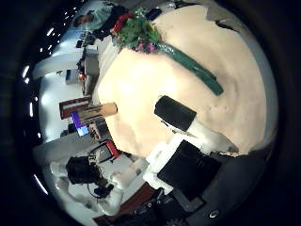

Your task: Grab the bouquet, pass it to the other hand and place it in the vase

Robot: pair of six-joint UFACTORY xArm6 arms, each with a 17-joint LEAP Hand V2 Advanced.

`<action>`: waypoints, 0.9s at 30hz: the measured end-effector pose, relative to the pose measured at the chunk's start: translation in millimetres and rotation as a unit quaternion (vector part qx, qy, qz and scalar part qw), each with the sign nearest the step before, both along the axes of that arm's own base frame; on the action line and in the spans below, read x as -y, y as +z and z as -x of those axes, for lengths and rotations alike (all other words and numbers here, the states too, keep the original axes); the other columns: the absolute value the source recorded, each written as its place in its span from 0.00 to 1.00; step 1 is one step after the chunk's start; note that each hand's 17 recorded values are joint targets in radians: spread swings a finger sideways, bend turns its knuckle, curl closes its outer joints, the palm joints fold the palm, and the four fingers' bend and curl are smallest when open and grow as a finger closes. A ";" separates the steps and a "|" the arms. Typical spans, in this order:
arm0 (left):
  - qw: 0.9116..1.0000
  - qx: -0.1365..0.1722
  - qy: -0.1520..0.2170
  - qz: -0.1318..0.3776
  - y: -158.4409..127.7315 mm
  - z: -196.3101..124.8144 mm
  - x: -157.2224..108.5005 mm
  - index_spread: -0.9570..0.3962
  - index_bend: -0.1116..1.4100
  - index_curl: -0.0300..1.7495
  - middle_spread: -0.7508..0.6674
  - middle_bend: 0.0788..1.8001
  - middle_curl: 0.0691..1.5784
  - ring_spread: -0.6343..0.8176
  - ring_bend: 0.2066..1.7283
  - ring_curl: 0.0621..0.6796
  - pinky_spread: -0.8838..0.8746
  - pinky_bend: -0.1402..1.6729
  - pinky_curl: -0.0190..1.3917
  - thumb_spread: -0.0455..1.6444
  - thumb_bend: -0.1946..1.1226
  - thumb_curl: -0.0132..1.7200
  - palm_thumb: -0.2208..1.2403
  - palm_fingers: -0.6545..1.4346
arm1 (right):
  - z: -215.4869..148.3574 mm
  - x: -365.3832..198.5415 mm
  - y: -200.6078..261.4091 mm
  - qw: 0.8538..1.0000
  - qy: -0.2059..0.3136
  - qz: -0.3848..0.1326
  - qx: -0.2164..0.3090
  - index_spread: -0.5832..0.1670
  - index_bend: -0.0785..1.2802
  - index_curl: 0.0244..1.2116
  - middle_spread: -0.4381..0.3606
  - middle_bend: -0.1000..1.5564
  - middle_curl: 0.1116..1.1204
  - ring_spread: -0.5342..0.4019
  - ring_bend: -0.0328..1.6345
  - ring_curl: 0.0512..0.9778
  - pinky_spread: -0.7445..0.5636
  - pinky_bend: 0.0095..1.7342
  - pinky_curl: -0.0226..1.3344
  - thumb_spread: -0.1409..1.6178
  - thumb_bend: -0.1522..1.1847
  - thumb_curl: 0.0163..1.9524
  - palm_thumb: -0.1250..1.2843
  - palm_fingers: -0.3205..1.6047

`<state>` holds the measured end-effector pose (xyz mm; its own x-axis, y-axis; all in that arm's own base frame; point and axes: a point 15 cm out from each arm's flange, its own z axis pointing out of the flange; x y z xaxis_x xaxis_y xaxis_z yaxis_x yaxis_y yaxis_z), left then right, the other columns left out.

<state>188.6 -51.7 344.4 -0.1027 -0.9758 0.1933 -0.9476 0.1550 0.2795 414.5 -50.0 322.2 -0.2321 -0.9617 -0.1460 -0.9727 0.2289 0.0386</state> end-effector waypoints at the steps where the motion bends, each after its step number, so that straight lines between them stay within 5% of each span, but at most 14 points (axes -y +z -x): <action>1: 1.000 0.000 0.000 0.000 0.1 0.0 0.6 0.90 0.19 0.21 0.81 0.08 0.17 0.84 0.15 0.22 0.82 0.18 0.21 0.59 0.13 0.18 0.46 0.39 | -1.5 -1.5 -3.5 1.000 0.001 -0.001 0.000 0.46 0.23 0.26 0.31 0.39 0.33 0.36 0.47 0.13 0.67 0.24 0.13 0.72 0.10 0.16 0.43 0.45; 8: 1.000 -0.001 -0.007 -0.001 0.0 -1.1 2.3 0.90 0.19 0.20 0.78 0.09 0.18 0.84 0.15 0.22 0.82 0.18 0.20 0.59 0.13 0.18 0.46 0.39 | -19.8 -1.7 -9.6 0.999 -0.006 0.001 0.033 0.48 0.23 0.30 0.25 0.38 0.34 0.35 0.47 0.13 0.67 0.25 0.12 0.72 0.10 0.16 0.44 0.45; 18: 1.000 -0.003 -0.009 -0.001 -0.3 -0.8 2.7 0.89 0.19 0.20 0.79 0.09 0.18 0.84 0.15 0.22 0.82 0.18 0.20 0.59 0.13 0.18 0.46 0.39 | 4.8 -11.6 -55.7 1.000 0.005 -0.009 -0.016 0.48 0.19 0.30 0.26 0.38 0.37 0.35 0.50 0.15 0.71 0.30 0.11 0.72 0.10 0.16 0.46 0.42; 27: 1.000 -0.006 -0.011 -0.002 -1.4 -0.2 3.0 0.90 0.19 0.20 0.77 0.10 0.18 0.84 0.15 0.22 0.82 0.18 0.20 0.60 0.13 0.18 0.46 0.39 | 14.5 -15.1 -88.7 0.998 0.021 -0.017 -0.054 0.32 0.18 0.30 0.30 0.26 0.31 0.44 0.48 0.14 0.76 0.39 0.12 0.72 0.10 0.17 0.46 0.35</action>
